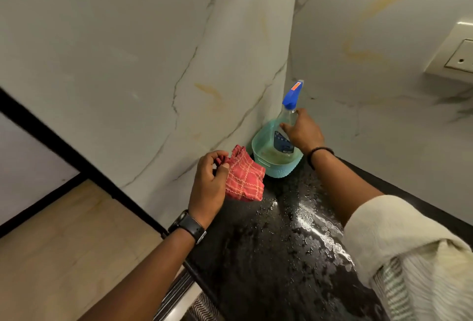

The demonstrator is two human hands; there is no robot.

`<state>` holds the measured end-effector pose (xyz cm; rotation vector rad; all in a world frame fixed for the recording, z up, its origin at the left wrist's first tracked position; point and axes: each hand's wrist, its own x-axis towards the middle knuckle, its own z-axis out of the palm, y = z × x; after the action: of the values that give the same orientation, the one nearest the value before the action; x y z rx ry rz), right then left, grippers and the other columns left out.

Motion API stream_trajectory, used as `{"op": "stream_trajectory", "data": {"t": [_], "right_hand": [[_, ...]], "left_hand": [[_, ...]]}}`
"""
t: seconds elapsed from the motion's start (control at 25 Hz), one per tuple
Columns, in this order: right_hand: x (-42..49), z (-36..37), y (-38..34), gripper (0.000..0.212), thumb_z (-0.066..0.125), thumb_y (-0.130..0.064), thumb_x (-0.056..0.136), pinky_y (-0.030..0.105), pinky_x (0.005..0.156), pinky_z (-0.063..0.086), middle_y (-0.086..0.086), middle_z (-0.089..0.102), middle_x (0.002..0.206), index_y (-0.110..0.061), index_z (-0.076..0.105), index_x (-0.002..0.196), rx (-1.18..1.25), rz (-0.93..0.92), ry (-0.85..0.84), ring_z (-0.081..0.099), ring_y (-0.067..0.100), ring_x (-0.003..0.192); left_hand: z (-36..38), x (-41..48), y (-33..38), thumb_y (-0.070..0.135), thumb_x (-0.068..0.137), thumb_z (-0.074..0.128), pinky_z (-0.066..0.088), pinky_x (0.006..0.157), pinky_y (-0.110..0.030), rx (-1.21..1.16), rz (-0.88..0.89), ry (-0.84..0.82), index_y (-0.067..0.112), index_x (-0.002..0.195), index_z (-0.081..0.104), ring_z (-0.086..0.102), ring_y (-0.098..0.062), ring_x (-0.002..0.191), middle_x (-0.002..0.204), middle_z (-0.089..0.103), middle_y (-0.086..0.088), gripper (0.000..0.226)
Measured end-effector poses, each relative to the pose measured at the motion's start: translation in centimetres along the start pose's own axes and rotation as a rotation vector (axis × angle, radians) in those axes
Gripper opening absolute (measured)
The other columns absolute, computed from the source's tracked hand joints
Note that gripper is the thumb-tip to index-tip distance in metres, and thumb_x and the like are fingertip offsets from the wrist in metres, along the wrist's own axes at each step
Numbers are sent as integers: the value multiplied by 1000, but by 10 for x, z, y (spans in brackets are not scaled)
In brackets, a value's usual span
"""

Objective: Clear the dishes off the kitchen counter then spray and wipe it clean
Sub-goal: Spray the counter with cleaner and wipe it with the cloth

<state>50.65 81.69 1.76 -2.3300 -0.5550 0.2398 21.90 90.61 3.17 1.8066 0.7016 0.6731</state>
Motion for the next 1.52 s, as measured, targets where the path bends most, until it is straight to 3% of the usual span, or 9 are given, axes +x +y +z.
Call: {"op": "stream_trajectory", "data": {"t": [0.2, 0.4, 0.48, 0.68, 0.92, 1.08, 1.28, 1.4, 1.52], "right_hand": [[-80, -9, -6, 54, 67, -42, 94, 39, 89, 50, 2, 57, 128, -14, 50, 137, 217, -27, 166, 59, 23, 111], [-192, 7, 14, 50, 59, -61, 96, 32, 70, 53, 7, 73, 100, -15, 68, 113, 529, 77, -594, 66, 20, 83], [-211, 6, 31, 42, 71, -50, 93, 32, 68, 54, 10, 74, 90, -12, 71, 110, 598, 165, -717, 66, 20, 77], [-218, -14, 51, 11, 74, -22, 94, 35, 77, 52, 1, 73, 93, -17, 65, 99, 622, 49, -560, 66, 17, 86], [-197, -21, 6, 11, 66, -23, 99, 45, 78, 59, 11, 71, 99, -27, 55, 98, 463, -223, -386, 68, 28, 87], [-212, -9, 3, 14, 65, -20, 99, 25, 70, 53, -3, 67, 100, -24, 53, 107, 263, -571, -247, 63, 13, 84], [-249, 48, 92, 19, 50, -38, 90, 43, 85, 52, -6, 64, 105, -34, 54, 109, -271, -621, -554, 59, 20, 103], [-247, 71, 96, 33, 41, -48, 97, 49, 102, 49, -9, 63, 127, -32, 56, 122, -314, -583, -494, 51, 18, 126], [-234, 99, 70, 57, 31, -56, 105, 45, 128, 16, -9, 24, 167, -32, 32, 156, -419, -613, -474, 12, 21, 158]], "left_hand": [[-7, -43, 1, 20, 102, 54, 56, 92, -42, -107, -132, 71, 40, 111, 60, 62, -18, 109, 119, 60, 3, 23], [5, -80, 3, 17, 102, 55, 59, 89, -50, -316, -311, 68, 29, 113, 64, 68, -31, 104, 117, 65, -7, 19], [12, -92, 1, 16, 102, 56, 60, 86, -45, -343, -333, 38, 26, 115, 64, 69, -27, 103, 119, 66, -8, 18], [24, -111, -20, 15, 101, 56, 57, 67, -30, -376, -467, 35, 21, 115, 63, 69, -20, 92, 116, 67, -11, 17], [14, -80, -44, 5, 102, 54, 62, 79, -41, -473, -603, 118, 9, 121, 60, 69, -25, 101, 119, 66, -17, 20], [-3, -41, -51, 5, 100, 56, 60, 86, -40, -477, -515, 139, 12, 118, 62, 67, -23, 103, 117, 67, -11, 20], [-26, -54, -92, 13, 98, 61, 44, 98, -28, 41, -450, 72, 18, 129, 59, 56, -12, 113, 129, 58, -1, 31], [-39, -93, -135, 15, 96, 61, 42, 110, -38, 441, -347, 28, 18, 129, 60, 50, -22, 126, 134, 55, -3, 34], [-51, -126, -154, 20, 98, 58, 37, 115, -44, 672, -326, 22, 14, 140, 52, 35, -28, 140, 150, 43, -7, 42]]}}
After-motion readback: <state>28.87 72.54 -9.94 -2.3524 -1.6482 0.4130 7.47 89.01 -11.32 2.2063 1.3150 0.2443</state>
